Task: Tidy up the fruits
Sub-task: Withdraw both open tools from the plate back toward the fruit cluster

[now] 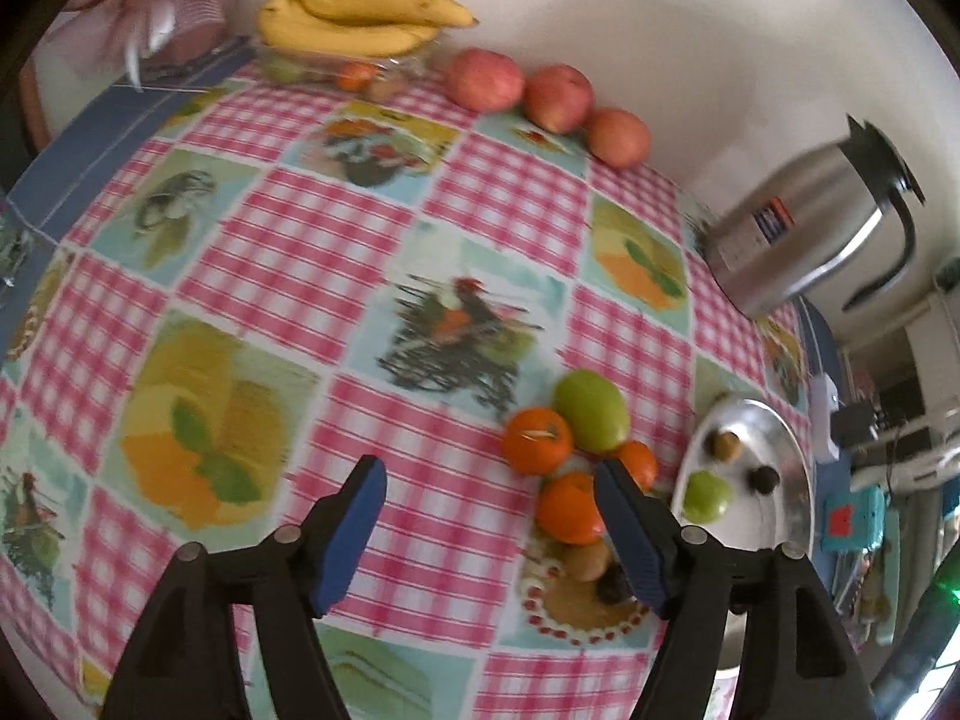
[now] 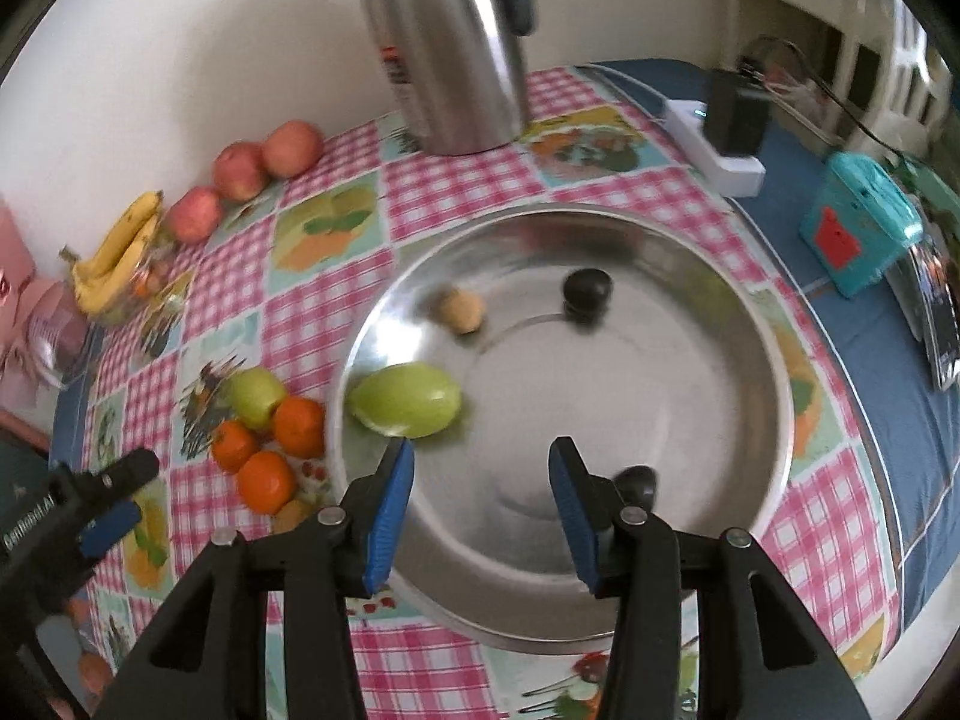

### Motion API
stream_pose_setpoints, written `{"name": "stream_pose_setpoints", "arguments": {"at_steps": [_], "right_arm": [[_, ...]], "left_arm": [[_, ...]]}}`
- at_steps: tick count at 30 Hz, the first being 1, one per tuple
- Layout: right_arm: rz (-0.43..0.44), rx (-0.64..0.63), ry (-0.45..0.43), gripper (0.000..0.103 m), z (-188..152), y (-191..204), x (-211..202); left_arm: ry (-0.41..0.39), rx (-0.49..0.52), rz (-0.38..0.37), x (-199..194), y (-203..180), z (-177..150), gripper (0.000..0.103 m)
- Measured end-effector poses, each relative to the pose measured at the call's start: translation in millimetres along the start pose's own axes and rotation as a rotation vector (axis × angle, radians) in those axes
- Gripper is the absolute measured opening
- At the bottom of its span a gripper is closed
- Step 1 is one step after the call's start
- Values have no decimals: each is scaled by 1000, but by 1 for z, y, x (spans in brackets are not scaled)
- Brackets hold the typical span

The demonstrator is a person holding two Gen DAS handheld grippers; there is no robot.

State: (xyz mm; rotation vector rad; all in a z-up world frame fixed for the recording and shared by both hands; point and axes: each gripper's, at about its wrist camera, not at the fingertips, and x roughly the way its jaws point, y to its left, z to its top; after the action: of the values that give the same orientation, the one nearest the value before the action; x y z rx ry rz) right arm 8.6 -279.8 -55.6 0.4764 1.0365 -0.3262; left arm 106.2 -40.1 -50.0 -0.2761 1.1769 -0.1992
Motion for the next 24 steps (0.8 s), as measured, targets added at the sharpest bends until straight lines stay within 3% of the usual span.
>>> {"name": "stream_pose_setpoints", "arguments": {"at_steps": [5,7,11,13,14,19,24], "right_arm": [[20,-47,1,49,-1,17,-1],[29,-61,1,64,-2,22,-2],[35,-81,0,72,-2,28,-1],[17,-92,-8,89,-2,30,0],[12,-98,-13,92,-3,30,0],[18,-111,-35,97,-2,33,-2],[89,-100,-47,97,-1,37,-7]], "left_arm": [[-44,-34,43,-12,15,7,88],[-60,-48,56,-16,20,8,93],[-81,-62,78,-19,25,8,103],[-87,-56,92,-18,25,8,103],[-88,-51,103,-18,25,8,103],[-117,-29,149,-20,24,8,103],[-149,-25,151,-25,24,9,103]]}}
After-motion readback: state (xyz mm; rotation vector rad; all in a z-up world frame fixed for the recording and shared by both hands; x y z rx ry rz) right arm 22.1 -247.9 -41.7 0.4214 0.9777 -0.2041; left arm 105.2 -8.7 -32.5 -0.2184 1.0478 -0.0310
